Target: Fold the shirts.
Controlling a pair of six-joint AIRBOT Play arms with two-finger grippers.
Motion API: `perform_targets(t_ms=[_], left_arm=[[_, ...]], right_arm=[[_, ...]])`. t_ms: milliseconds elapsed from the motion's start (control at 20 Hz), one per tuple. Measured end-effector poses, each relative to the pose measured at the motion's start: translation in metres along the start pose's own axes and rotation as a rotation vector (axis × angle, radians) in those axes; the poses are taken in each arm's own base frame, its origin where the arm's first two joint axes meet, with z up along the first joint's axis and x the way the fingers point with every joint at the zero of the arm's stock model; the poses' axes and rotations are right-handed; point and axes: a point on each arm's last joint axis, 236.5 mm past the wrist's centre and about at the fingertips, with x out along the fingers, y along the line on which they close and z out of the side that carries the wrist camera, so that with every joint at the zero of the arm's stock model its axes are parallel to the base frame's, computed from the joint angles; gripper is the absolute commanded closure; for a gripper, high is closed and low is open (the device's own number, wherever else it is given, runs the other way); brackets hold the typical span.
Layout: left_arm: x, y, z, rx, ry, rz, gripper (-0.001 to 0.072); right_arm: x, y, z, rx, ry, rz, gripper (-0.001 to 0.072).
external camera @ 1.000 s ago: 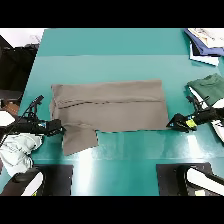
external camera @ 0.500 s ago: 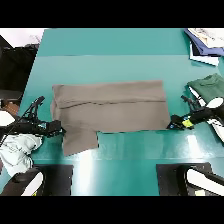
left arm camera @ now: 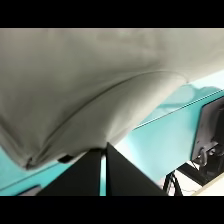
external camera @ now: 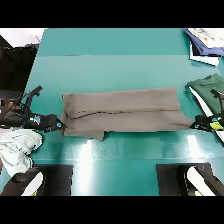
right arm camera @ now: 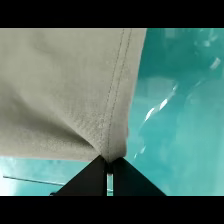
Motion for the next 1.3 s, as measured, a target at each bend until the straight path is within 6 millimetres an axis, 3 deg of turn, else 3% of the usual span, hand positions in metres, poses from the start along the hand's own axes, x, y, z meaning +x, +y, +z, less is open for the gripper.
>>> perform_targets(t_ms=[200, 350, 650, 950, 1000, 1050, 1100, 1150, 1300], left_arm=[[-0.005, -0.007, 0.033, 0.031, -0.121, -0.014, 0.0679], [0.000, 0.001, 0.056, 0.025, -0.173, -0.007, 0.0679], [0.024, 0.035, 0.101, -0.026, -0.242, 0.037, 0.0678], [0.032, 0.066, 0.148, -0.060, -0.374, 0.097, 0.0678], [0.032, 0.069, 0.155, -0.062, -0.396, 0.105, 0.0648], [0.031, 0.072, 0.162, -0.063, -0.414, 0.112, 0.0391], [0.029, 0.075, 0.170, -0.064, -0.439, 0.121, 0.0131], [0.027, 0.077, 0.177, -0.065, -0.461, 0.127, 0.0096], [0.016, 0.074, 0.199, -0.061, -0.523, 0.130, 0.0098]], right_arm=[[0.005, 0.017, 0.026, -0.025, -0.079, 0.035, 0.0690], [0.015, 0.031, 0.056, -0.023, -0.121, 0.055, 0.0690], [0.031, 0.060, 0.116, -0.065, -0.135, 0.073, 0.0689], [0.043, 0.069, 0.158, -0.045, -0.132, 0.081, 0.0687], [0.045, 0.069, 0.164, -0.043, -0.136, 0.081, 0.0678], [0.046, 0.070, 0.169, -0.039, -0.142, 0.086, 0.0479], [0.046, 0.073, 0.175, -0.034, -0.154, 0.097, 0.0228], [0.046, 0.076, 0.183, -0.023, -0.172, 0.117, 0.0201], [0.037, 0.089, 0.206, 0.017, -0.221, 0.211, 0.0201]])
